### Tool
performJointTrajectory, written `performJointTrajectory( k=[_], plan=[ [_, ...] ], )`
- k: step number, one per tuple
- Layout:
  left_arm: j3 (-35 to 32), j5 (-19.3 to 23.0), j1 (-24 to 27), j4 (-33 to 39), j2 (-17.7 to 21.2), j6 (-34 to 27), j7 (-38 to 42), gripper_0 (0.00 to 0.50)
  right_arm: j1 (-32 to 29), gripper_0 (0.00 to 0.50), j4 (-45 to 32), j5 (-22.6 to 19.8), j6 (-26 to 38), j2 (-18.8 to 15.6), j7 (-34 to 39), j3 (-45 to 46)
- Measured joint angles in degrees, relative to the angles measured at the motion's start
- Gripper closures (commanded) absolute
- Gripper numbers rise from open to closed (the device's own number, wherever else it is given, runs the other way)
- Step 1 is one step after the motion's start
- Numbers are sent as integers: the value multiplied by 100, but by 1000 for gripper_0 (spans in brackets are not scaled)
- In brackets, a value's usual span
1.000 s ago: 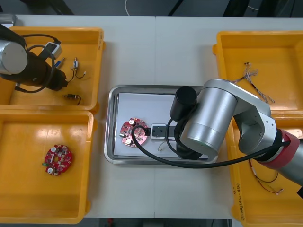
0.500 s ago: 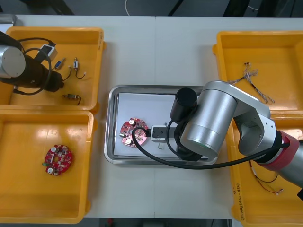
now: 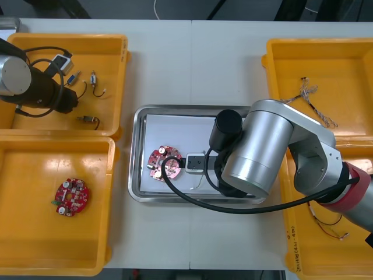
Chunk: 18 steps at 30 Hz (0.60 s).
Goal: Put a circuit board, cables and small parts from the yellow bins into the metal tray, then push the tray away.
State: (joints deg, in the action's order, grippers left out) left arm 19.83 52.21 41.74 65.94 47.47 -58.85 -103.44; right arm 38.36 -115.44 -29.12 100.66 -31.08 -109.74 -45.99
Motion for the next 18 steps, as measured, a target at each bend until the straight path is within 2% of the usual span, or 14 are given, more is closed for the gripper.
performJointTrajectory(
  k=[8, 15, 18],
  plan=[
    [0, 64, 0, -6, 0, 2, 0, 500, -4, 0, -177, 229, 65, 0, 0, 0],
    [-1, 171, 0, -6, 0, -10, 0, 500, -6, 0, -235, 241, 74, 0, 0, 0],
    [-41, 197, 4, 30, 1, -227, 0, 500, -6, 0, -236, 245, 82, 0, 0, 0]
  ],
)
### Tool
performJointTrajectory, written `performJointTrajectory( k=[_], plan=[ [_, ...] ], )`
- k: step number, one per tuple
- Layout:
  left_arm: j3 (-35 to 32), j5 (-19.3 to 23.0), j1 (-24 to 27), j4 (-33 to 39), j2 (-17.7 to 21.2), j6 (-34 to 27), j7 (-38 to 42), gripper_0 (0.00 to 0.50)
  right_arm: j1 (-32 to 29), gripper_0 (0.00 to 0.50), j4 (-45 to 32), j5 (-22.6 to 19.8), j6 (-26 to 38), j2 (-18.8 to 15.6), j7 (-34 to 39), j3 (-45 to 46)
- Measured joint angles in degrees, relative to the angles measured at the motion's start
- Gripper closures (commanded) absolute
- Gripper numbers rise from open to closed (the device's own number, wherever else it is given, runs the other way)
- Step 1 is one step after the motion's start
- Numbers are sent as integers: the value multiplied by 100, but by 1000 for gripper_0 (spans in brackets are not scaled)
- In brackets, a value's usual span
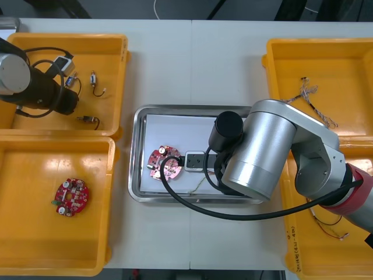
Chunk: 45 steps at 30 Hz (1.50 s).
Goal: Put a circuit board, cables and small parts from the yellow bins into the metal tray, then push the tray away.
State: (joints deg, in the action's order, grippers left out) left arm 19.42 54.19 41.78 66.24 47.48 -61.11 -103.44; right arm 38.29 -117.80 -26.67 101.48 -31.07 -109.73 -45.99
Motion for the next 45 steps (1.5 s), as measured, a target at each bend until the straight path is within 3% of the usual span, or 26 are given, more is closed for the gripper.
performJointTrajectory(
  k=[6, 15, 25, 33, 37, 45],
  plan=[
    [-345, 4, 0, 214, 0, -674, 0, 500, 0, 0, -73, -2, 108, 4, 0, 84],
    [-977, -65, 0, 636, 1, -1527, 1, 500, -5, 0, -236, -117, 800, 262, 0, 930],
    [-1208, -332, 0, 1423, 2, -2352, 99, 499, -12, 0, -826, -752, 833, 275, 0, 2161],
    [-1208, -529, -28, 2193, 1, -2804, 1610, 499, -18, 0, -1132, -1317, 834, -103, 0, 3030],
    [-1208, -593, -103, 2791, 0, -3052, 2406, 500, -28, 0, -1132, -1350, 835, -275, 0, 3382],
    [-1207, -626, -138, 3908, -152, -3699, 2635, 499, -41, 0, -1103, -1175, 836, -341, 0, 4163]
  ],
)
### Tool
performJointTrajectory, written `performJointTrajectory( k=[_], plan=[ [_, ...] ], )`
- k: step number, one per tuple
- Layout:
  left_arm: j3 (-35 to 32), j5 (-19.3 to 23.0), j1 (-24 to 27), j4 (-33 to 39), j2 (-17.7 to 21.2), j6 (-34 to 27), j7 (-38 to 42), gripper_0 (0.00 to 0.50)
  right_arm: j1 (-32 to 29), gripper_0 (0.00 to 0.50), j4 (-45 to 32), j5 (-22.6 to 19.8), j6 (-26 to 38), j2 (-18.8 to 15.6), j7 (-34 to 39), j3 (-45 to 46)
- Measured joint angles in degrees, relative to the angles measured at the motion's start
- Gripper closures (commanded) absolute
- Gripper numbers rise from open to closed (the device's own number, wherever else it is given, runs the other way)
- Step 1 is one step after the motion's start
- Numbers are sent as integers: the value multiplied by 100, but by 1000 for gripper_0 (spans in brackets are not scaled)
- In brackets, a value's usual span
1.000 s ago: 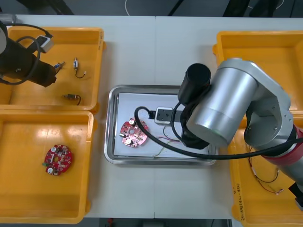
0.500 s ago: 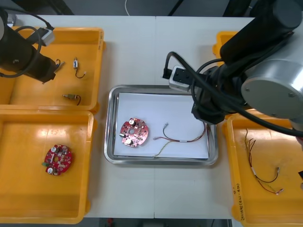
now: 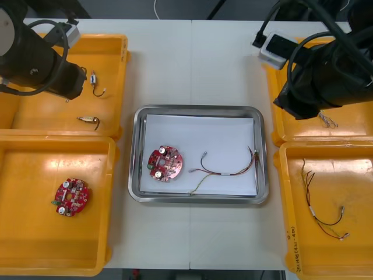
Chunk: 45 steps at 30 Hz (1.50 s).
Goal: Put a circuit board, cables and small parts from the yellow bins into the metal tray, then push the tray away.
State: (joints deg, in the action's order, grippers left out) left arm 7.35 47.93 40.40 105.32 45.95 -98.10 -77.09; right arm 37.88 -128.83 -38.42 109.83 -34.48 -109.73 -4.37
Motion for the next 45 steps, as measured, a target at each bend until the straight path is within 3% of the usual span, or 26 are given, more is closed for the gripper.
performJointTrajectory(
  k=[5, 11, 14, 21, 30, 45],
  plan=[
    [59, -152, -1, 558, -249, -132, 545, 500, -2, 0, 347, 18, 1, -35, 0, 453],
    [593, -414, -1, 1069, -428, -133, 2203, 500, -4, 0, 970, 36, 1, -39, -7, 1168],
    [923, -503, 5, 1188, -493, -133, 2616, 499, -5, 0, 1222, 160, 1, -41, -103, 1451],
    [1615, -796, 66, 1197, -650, -24, 2627, 498, -5, 0, 1703, 397, 1, -84, -304, 1816],
    [2201, -1193, 76, 991, -831, 605, 2627, 497, -5, 0, 2193, 844, 1, -149, -326, 1860],
    [2950, -1652, 278, -134, -1214, 1484, 2628, 499, 585, 0, 4089, 860, 1, -166, -670, 1861]
  ],
)
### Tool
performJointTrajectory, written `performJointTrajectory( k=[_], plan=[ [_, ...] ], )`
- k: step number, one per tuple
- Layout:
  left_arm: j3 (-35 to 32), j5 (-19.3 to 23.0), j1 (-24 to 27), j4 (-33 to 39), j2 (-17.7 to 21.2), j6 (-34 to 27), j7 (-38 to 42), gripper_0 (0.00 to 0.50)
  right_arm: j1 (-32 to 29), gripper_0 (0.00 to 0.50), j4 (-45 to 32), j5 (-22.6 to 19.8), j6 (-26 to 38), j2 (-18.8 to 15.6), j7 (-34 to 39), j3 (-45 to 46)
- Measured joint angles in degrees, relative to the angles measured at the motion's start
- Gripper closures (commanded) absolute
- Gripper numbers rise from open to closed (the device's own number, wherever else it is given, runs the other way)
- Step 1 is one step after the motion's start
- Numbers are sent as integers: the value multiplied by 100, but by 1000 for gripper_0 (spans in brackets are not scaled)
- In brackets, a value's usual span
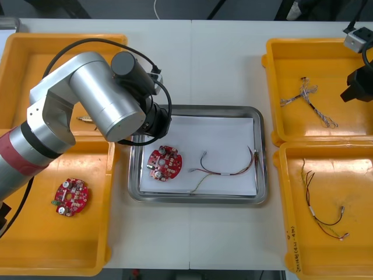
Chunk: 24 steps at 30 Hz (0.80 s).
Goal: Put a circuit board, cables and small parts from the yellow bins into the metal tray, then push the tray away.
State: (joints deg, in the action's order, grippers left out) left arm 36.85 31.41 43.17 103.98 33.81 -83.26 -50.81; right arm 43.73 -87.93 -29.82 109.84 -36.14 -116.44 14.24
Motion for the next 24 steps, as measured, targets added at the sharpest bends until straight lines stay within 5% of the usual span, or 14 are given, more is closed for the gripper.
performJointTrajectory(
  k=[9, 24],
  plan=[
    [287, -179, 2, -301, -32, 416, 1, 498, 492, 0, 854, 109, -57, 0, -277, -27],
    [449, -338, 5, -487, -42, 592, 1, 497, 870, 0, 1848, 192, -1128, 0, -698, -505]
  ],
)
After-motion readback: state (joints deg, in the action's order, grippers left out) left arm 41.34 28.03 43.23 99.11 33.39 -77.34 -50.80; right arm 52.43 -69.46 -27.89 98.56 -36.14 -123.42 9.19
